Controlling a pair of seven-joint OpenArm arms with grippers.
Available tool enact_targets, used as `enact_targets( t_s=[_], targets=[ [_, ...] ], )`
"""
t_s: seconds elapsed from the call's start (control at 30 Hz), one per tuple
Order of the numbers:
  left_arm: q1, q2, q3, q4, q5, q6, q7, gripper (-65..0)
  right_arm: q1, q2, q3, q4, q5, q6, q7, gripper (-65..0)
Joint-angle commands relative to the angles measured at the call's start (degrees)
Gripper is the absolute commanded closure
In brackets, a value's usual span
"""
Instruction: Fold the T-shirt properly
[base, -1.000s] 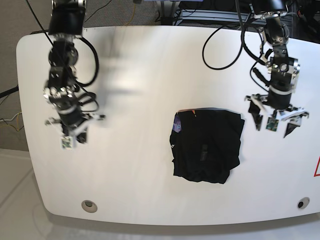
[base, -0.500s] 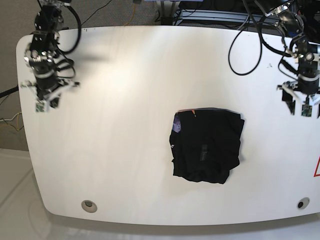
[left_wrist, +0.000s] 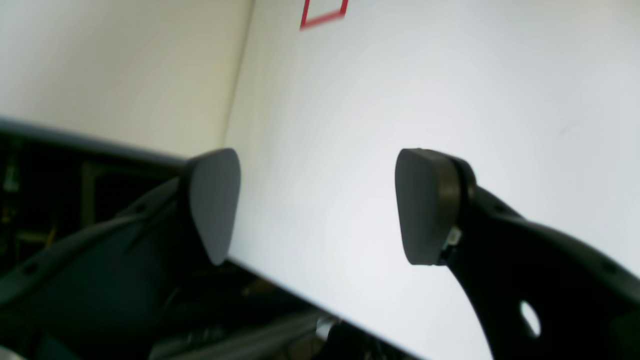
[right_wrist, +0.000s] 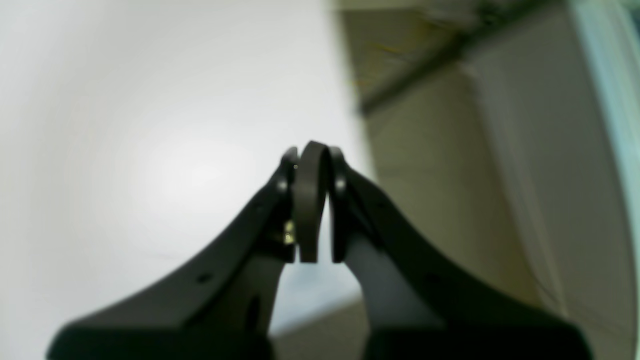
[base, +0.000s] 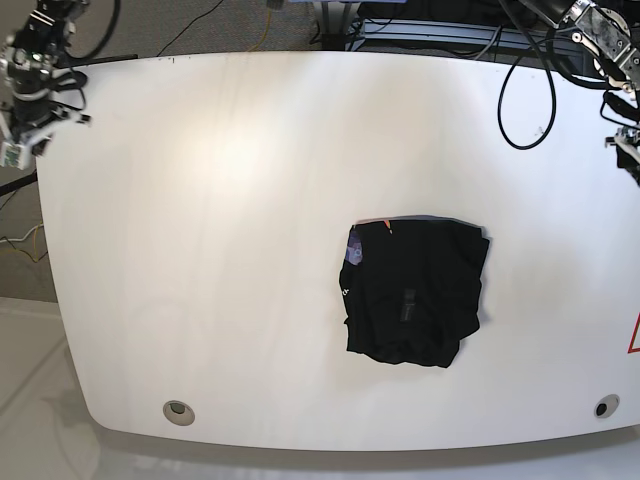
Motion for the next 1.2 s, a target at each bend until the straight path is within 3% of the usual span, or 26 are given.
enact_targets(
  t_s=[0.0,0.27,0.57,0.73,0.93,1.17],
  targets=[
    [0.2,-0.7,-3.1,0.6,0.6,-0.1,-1.0,-44.4,-1.9,1.1,3.6,0.3,-0.5,0.1,1.4,-2.4],
    [3.6,1.5,-8.4,-1.1,0.6,-1.4,-0.6,-44.4,-5.2,1.0,9.0,-4.1,-5.9,0.3,1.4,-2.4],
    [9.9,6.8,-9.9,-2.8,0.6,-1.4,-0.9,-44.4,-3.9,-3.1,15.4,-11.6,-17.5,8.1,2.1,-2.4],
    [11.9,8.9,-9.9,-6.7,0.6,-1.4,-0.9,-44.4,-1.3,-6.0,17.9,-18.0,-27.1,12.3,8.3,-2.4],
    [13.1,8.8,-10.0,-15.5,0.7,-1.4,-0.9,-44.4,2.8,-8.6,23.3,-28.5,-38.9,16.5,18.4,-2.4],
    [13.3,8.7,-10.0,-25.3,6.5,-1.4,-2.5,-44.4,6.3,-9.2,31.5,-39.3,-47.2,20.7,27.5,-2.4]
  ],
)
